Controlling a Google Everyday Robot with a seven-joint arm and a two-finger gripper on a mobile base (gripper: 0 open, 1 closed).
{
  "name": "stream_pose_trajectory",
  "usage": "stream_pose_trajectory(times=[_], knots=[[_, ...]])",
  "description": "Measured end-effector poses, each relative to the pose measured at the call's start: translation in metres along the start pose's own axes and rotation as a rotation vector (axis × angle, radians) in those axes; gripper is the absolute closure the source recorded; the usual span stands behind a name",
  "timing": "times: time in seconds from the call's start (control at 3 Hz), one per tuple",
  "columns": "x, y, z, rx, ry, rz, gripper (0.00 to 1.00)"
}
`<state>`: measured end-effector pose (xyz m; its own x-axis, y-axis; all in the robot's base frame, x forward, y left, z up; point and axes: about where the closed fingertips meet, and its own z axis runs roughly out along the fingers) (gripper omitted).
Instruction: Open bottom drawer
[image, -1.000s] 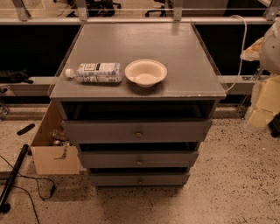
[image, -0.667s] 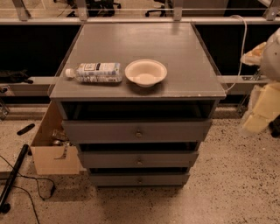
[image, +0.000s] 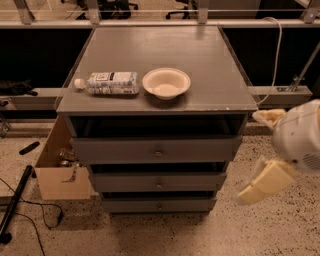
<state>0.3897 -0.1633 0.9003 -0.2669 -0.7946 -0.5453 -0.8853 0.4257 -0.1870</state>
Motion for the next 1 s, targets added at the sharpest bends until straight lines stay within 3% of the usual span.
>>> stream_pose_trajectory(times=[0.33, 0.67, 1.0], knots=[[0.012, 0.008, 0.052, 0.001, -0.064, -0.011, 0.00], [0.030, -0.007, 0.096, -0.020, -0.070, -0.010, 0.00], [0.034, -0.008, 0.103, -0.029, -0.055, -0.026, 0.00]])
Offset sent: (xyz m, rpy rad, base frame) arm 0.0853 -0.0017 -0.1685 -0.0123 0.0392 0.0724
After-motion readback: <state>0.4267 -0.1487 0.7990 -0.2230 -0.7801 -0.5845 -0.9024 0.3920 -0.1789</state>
